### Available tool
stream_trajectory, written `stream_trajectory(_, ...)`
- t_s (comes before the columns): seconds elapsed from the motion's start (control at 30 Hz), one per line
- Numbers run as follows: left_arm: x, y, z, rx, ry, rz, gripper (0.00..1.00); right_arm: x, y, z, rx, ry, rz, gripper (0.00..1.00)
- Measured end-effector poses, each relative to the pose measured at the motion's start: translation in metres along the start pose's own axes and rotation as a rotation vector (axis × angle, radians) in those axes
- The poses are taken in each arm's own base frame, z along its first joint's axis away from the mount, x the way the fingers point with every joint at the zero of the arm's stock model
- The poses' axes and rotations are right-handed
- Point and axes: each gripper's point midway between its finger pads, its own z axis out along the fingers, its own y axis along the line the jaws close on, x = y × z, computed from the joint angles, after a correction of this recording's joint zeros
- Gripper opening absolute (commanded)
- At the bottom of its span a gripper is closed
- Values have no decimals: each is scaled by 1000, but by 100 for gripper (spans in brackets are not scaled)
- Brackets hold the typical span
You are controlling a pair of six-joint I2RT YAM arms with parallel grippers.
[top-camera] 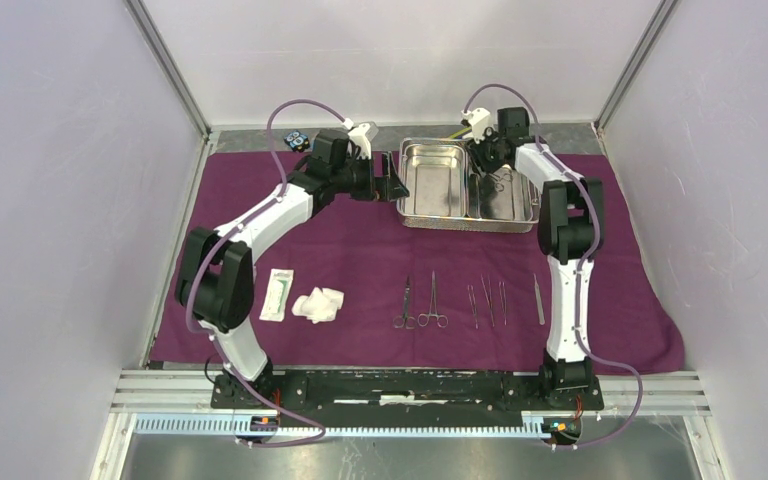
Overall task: Open and lay out the surgical kit
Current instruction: Pick up the medical item from the container.
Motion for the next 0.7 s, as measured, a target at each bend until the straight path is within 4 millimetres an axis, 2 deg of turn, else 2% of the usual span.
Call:
stream_trajectory(0.07,-1,-1,-1,2,-3,8,94,4,1,3,-8,12,-8,47)
stream_trajectory(0.43,-3,-3,-2,4,-9,12,95,-2,-5,12,-10,-1,-43,42)
stream_trajectory(0.7,-4,-3,-2,6,-13,14,95,-3,-4,15,-21,-9,-59,32)
